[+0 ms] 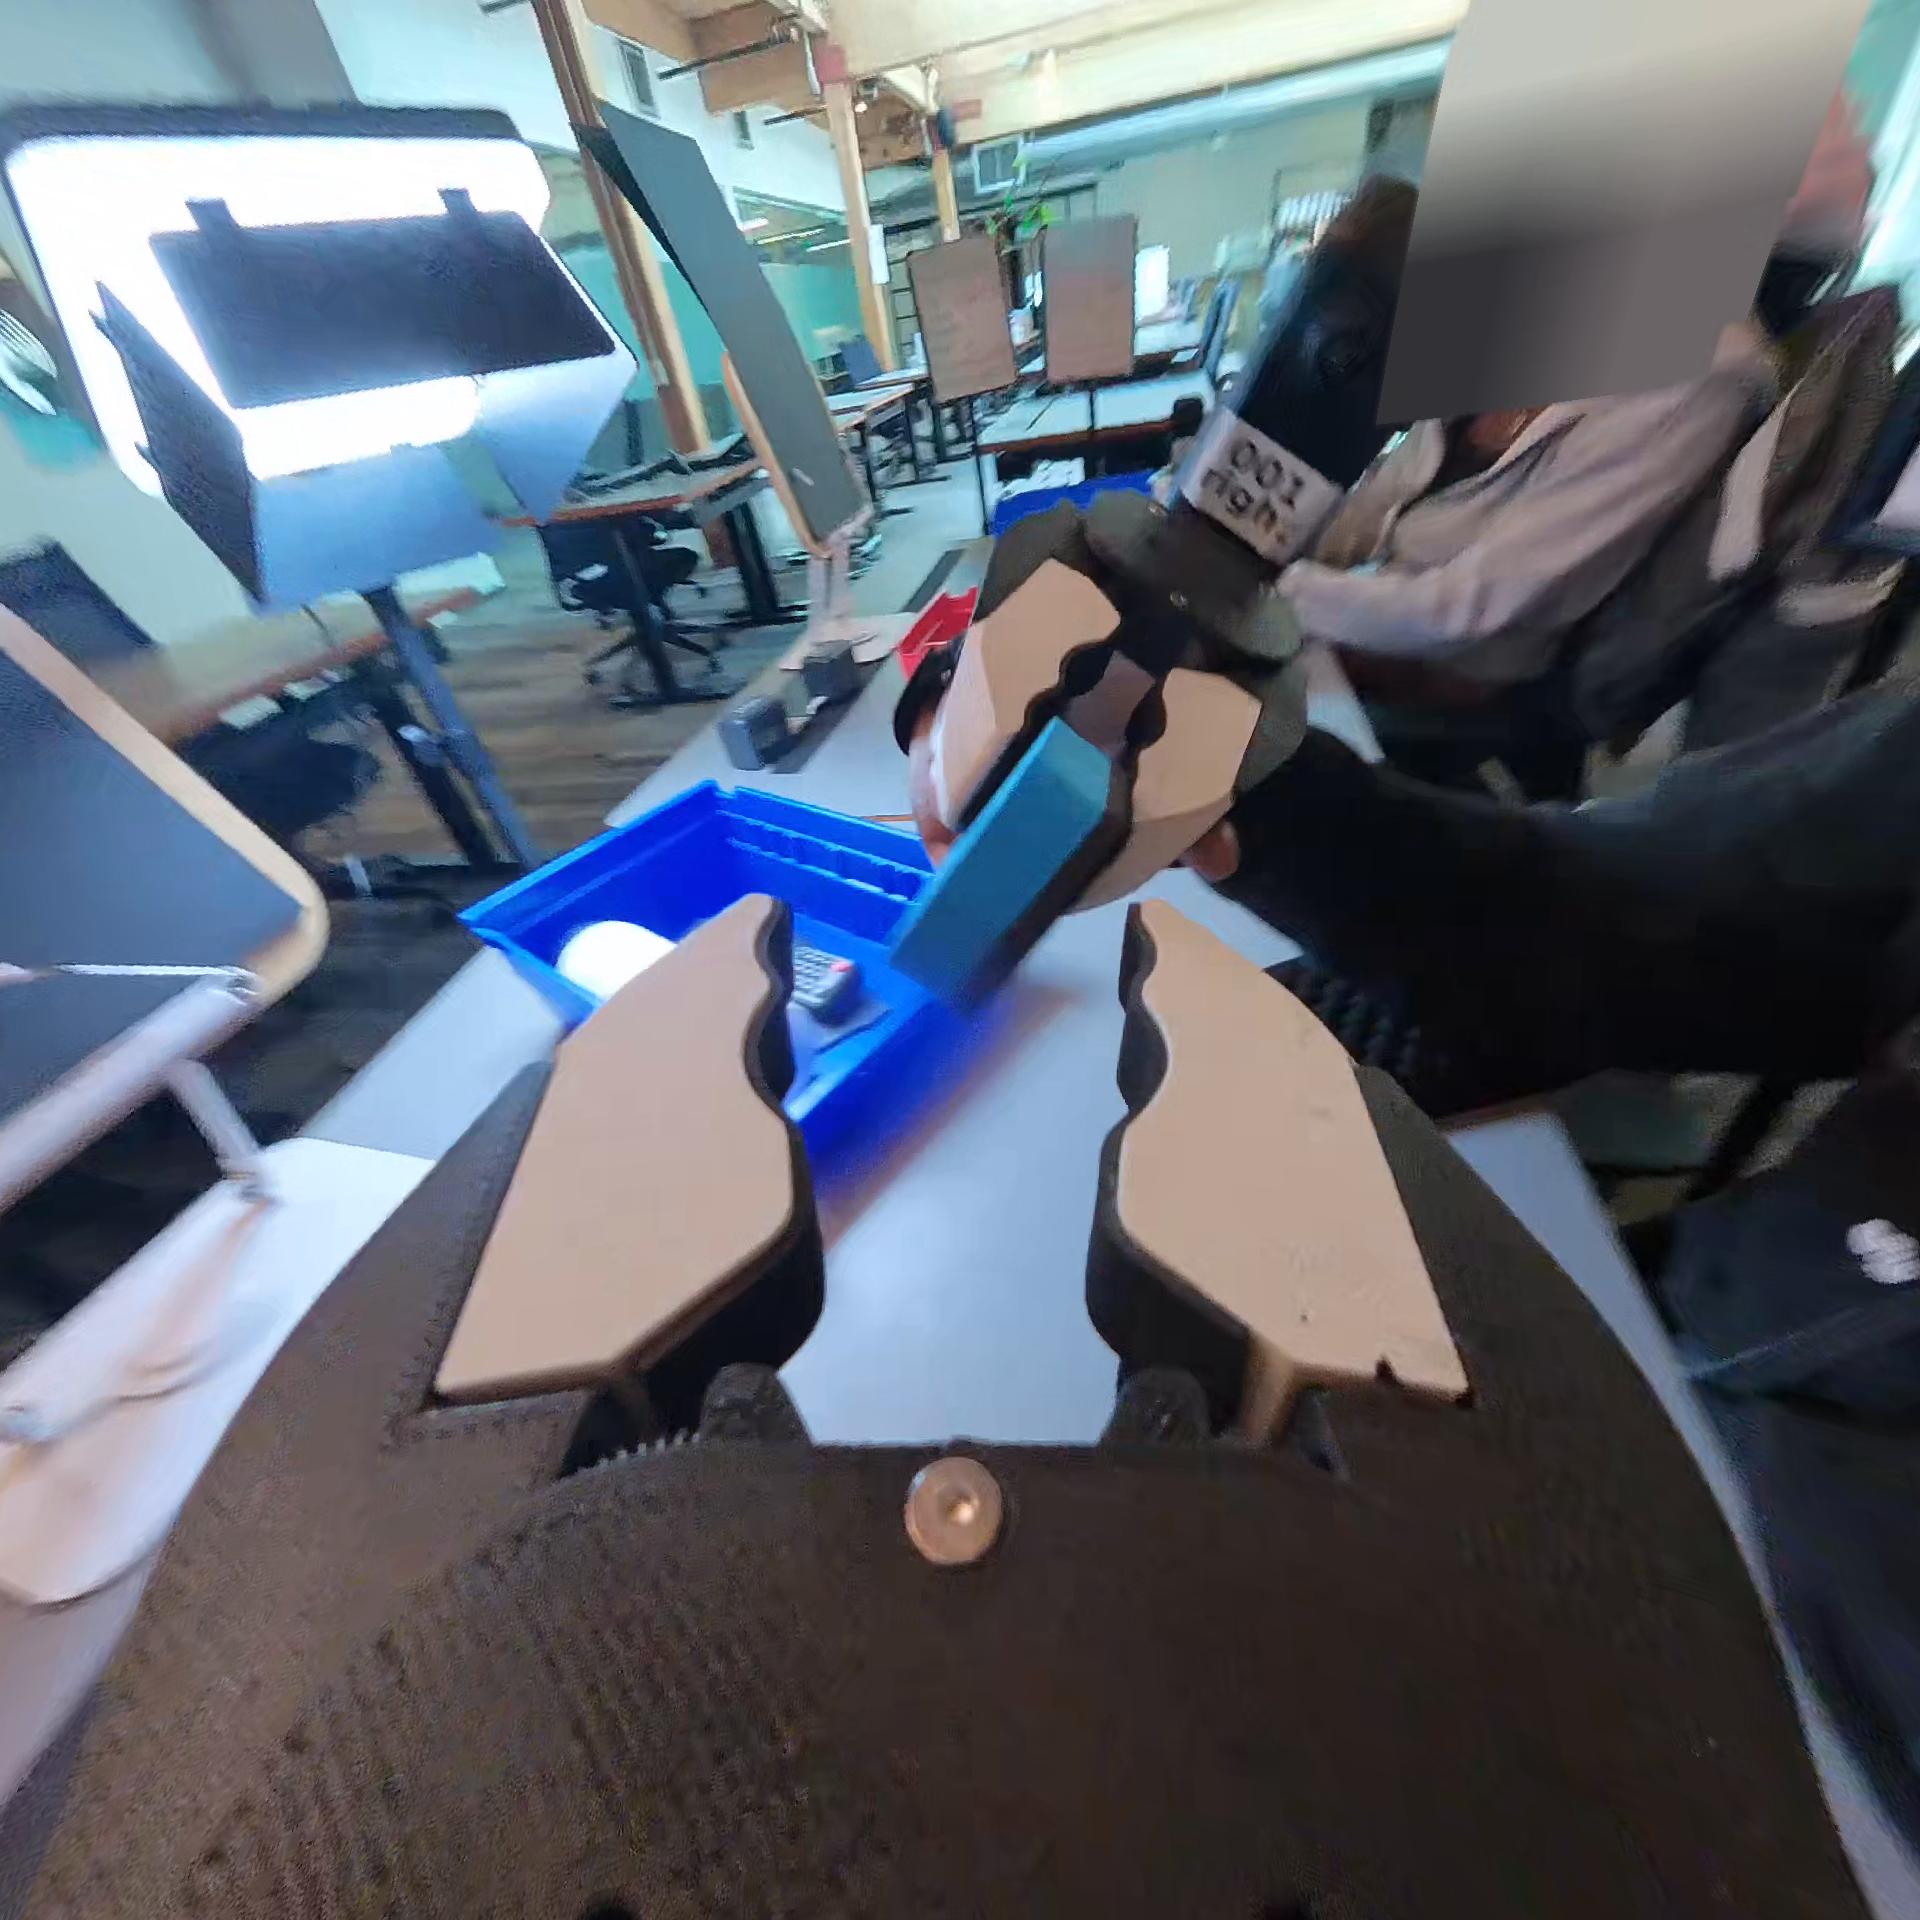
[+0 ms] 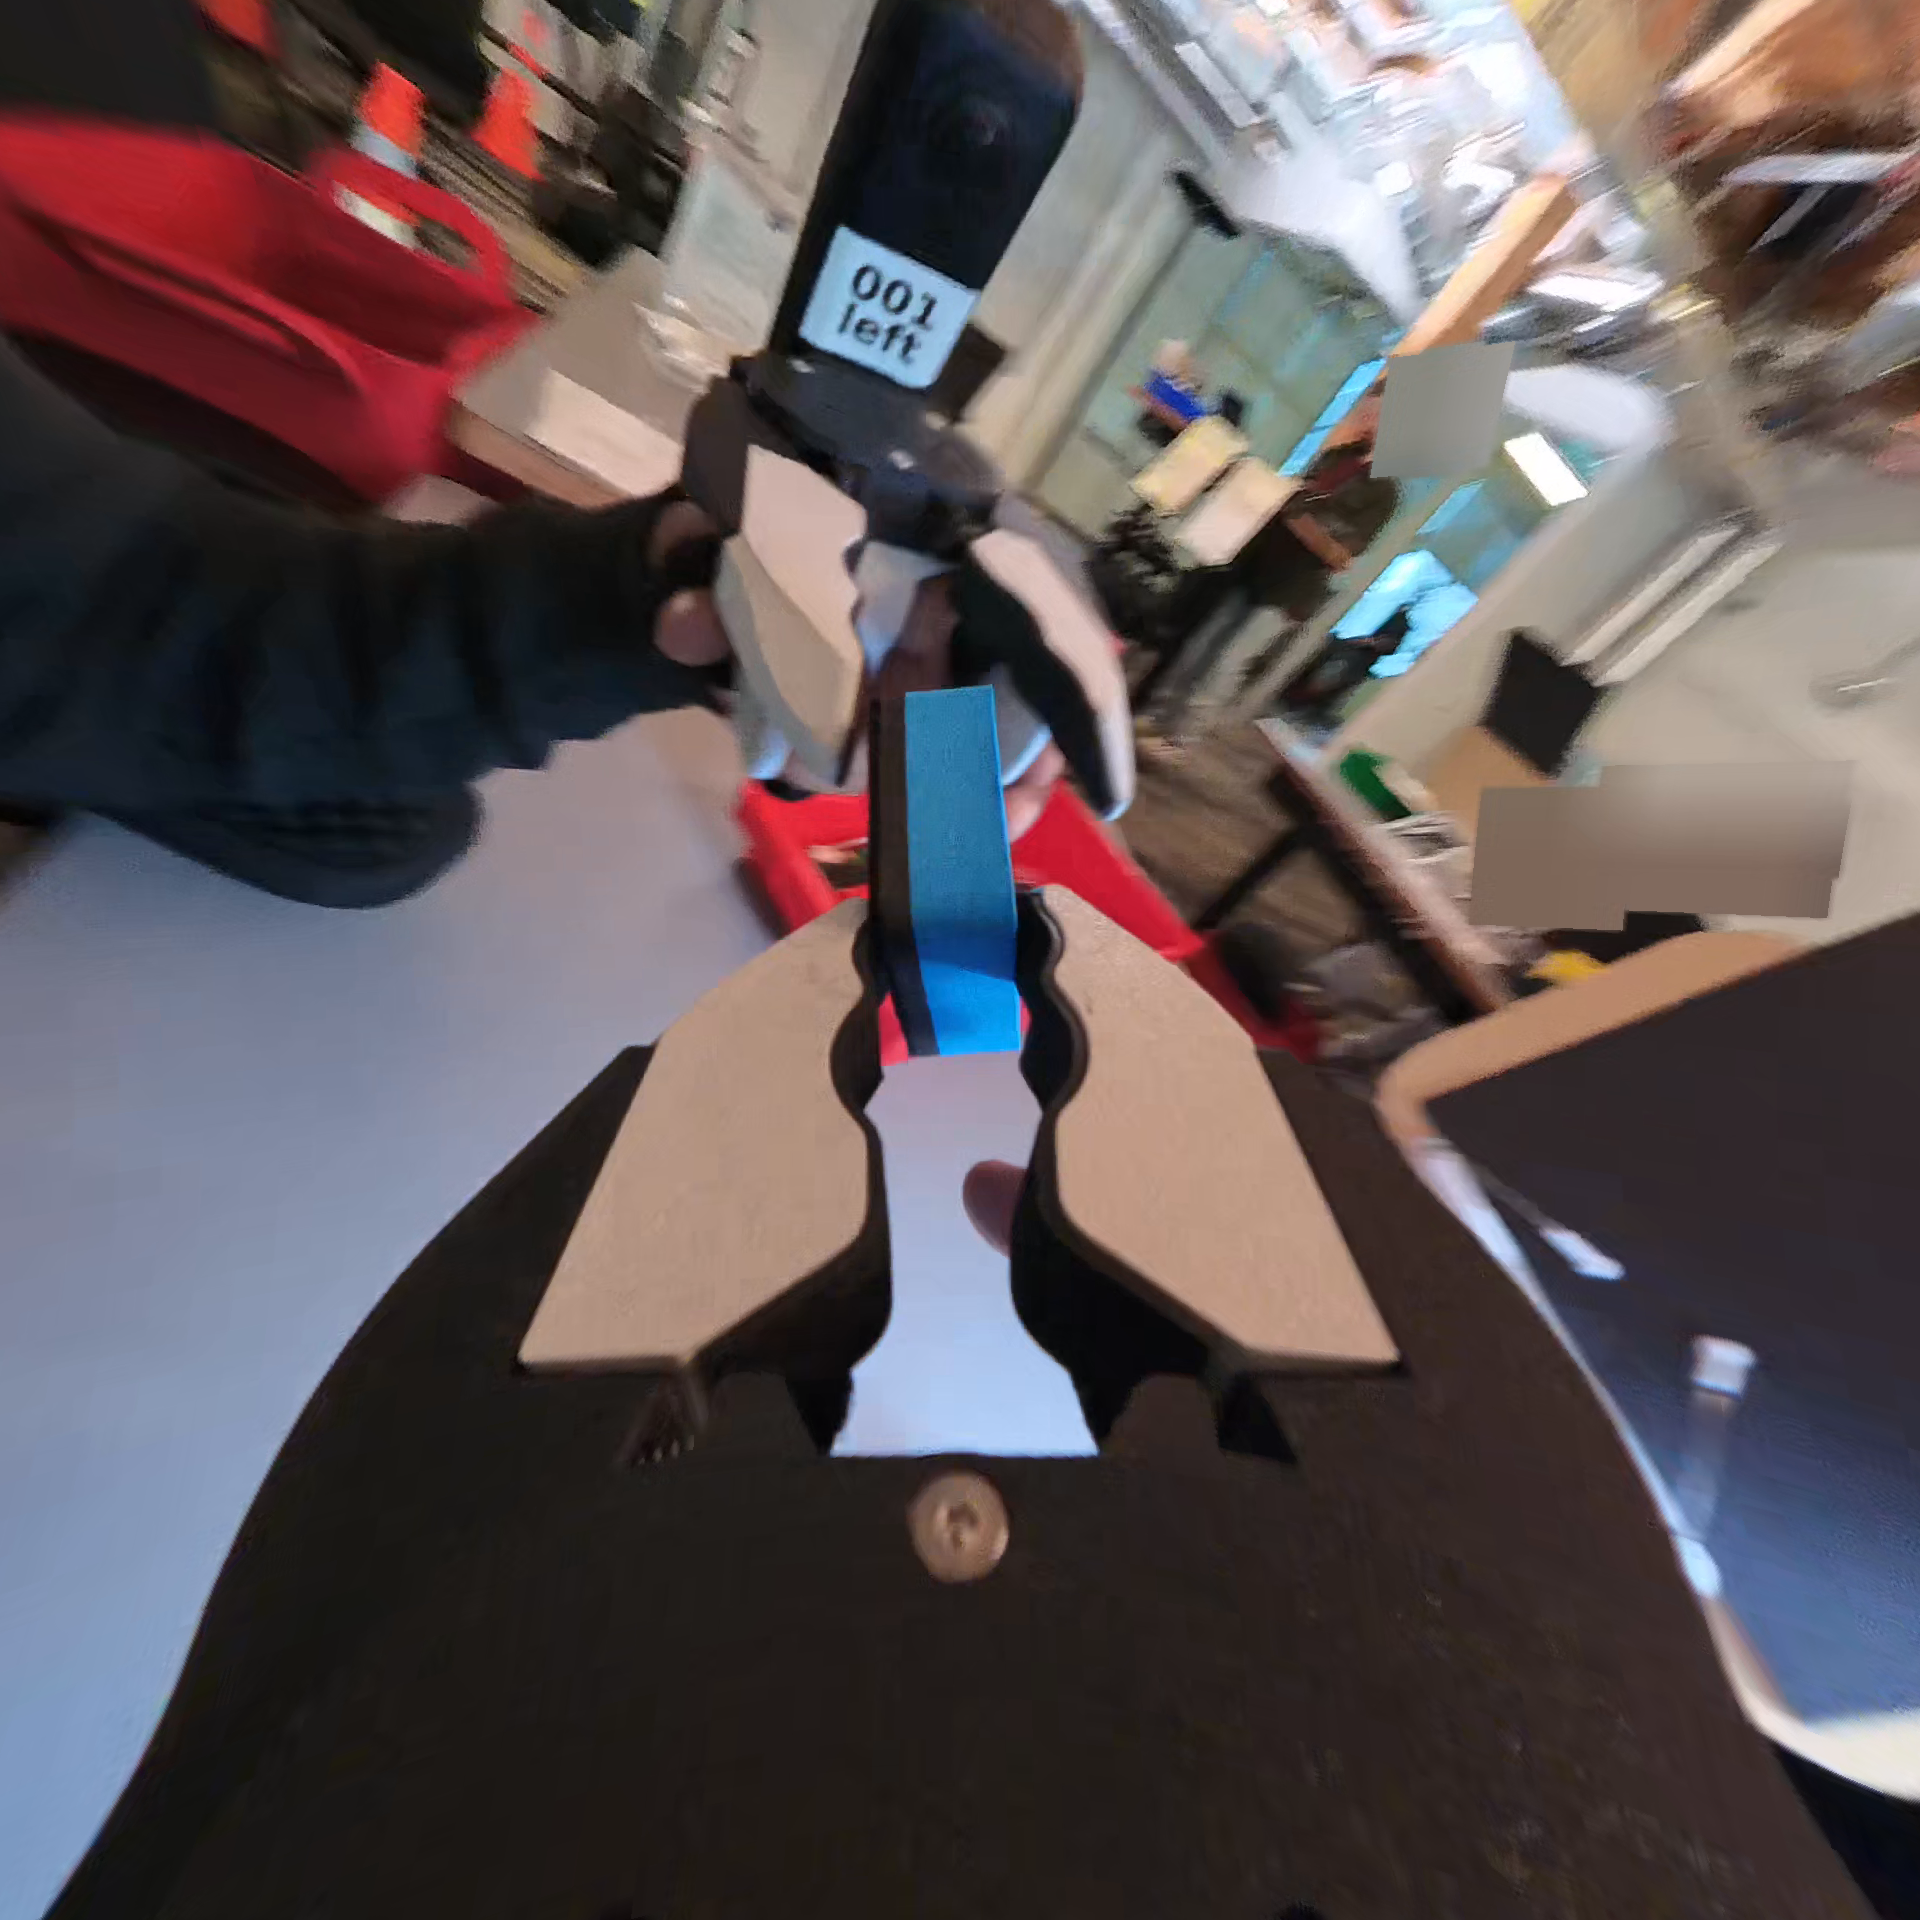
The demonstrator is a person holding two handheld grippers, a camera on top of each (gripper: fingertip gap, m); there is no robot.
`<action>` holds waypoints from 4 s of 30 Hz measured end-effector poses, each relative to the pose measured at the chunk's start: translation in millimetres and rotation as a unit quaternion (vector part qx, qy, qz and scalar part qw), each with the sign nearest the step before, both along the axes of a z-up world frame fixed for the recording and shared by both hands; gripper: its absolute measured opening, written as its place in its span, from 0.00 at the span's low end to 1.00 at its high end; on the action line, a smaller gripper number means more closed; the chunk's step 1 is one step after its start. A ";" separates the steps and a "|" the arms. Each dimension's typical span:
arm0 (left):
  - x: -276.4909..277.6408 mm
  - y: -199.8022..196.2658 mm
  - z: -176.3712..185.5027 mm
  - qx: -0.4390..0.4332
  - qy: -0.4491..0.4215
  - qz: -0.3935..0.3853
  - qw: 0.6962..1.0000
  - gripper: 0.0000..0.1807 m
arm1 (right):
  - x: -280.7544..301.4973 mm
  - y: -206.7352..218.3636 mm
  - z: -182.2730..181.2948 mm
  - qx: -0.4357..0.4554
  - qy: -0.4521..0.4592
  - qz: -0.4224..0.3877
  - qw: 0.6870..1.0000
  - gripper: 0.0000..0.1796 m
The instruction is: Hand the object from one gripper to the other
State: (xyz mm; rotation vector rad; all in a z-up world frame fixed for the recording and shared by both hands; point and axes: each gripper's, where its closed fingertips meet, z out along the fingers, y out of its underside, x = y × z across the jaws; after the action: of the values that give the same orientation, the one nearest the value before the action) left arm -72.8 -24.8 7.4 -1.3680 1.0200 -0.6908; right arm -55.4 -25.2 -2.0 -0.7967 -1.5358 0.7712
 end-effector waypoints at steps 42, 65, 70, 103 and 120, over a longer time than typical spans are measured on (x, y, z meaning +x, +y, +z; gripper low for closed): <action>-2.6 15.7 22.3 -0.093 -0.239 -0.075 0.964 0.26 | -9.8 32.8 14.8 0.116 0.062 -0.150 0.980 0.32; -1.4 11.9 13.6 0.092 -0.041 0.051 0.994 0.30 | 5.4 16.3 18.6 0.001 0.053 -0.054 0.997 0.31; -10.8 32.1 20.3 0.085 -0.096 0.130 0.983 0.30 | -8.5 32.4 26.7 0.082 0.099 -0.157 0.979 0.34; 35.9 -27.5 -0.9 0.001 -0.065 -0.123 0.990 0.34 | 3.0 -30.8 10.3 -0.116 0.053 0.149 0.981 0.33; -95.3 35.8 25.3 0.025 -0.048 0.158 0.986 0.30 | 15.1 63.8 20.0 -0.126 0.109 -0.104 0.981 0.33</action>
State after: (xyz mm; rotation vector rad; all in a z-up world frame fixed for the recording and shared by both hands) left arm -168.1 11.0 32.8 -1.3988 0.7174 -0.4857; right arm -40.2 38.6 18.0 -1.0071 -1.1533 0.8748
